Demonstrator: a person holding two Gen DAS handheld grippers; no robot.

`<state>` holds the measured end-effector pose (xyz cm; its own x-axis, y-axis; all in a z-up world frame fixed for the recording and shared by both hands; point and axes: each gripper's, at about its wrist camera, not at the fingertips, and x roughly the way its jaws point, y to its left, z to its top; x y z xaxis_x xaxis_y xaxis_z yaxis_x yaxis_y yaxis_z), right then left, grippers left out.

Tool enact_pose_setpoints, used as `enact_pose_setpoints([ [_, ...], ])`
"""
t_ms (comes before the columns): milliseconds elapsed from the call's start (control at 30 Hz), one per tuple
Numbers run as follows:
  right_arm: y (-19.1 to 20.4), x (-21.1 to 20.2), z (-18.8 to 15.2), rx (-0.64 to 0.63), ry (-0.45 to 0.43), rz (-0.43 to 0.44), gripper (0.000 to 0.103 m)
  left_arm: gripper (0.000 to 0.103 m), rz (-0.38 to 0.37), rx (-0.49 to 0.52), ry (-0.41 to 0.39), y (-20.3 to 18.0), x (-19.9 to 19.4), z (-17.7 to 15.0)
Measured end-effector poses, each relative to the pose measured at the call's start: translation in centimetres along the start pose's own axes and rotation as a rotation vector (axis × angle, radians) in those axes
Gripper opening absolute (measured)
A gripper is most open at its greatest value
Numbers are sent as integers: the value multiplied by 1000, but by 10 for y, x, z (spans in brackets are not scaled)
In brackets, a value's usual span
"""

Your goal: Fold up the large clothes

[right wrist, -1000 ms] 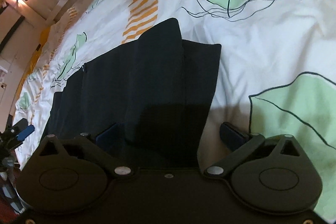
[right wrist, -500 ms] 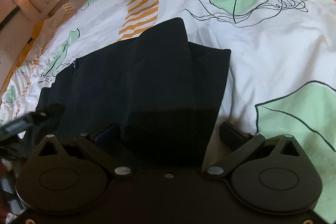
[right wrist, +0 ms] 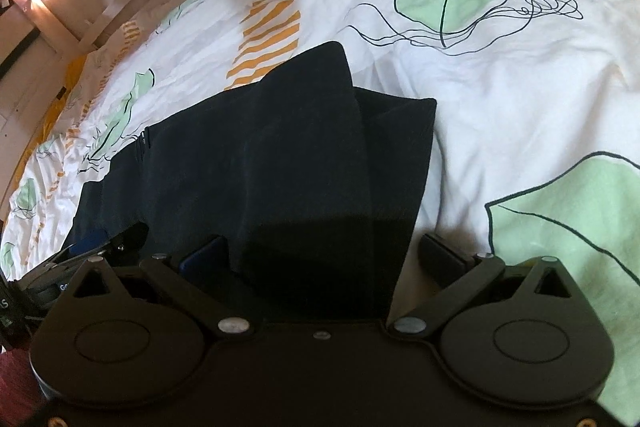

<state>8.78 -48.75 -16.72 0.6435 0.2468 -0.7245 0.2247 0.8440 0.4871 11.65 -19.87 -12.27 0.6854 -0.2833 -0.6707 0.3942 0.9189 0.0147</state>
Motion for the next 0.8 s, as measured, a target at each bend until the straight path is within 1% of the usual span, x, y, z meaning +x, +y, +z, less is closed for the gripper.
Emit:
enact_pose_setpoints([
  [533, 1, -3, -1, -4, 1, 12, 103, 103, 0, 9, -9, 2, 0, -2],
  [667, 2, -4, -1, -4, 0, 12, 103, 102, -16, 3, -6, 6, -3, 0],
  [733, 2, -4, -1, -4, 0, 12, 103, 98, -30, -24, -5, 9, -11, 1],
  [767, 2, -4, -1, -4, -1, 12, 103, 88, -33, -34, -10, 10, -17, -1],
  [800, 2, -4, -1, -4, -1, 13, 103, 82, -36, -37, -17, 10, -24, -3],
])
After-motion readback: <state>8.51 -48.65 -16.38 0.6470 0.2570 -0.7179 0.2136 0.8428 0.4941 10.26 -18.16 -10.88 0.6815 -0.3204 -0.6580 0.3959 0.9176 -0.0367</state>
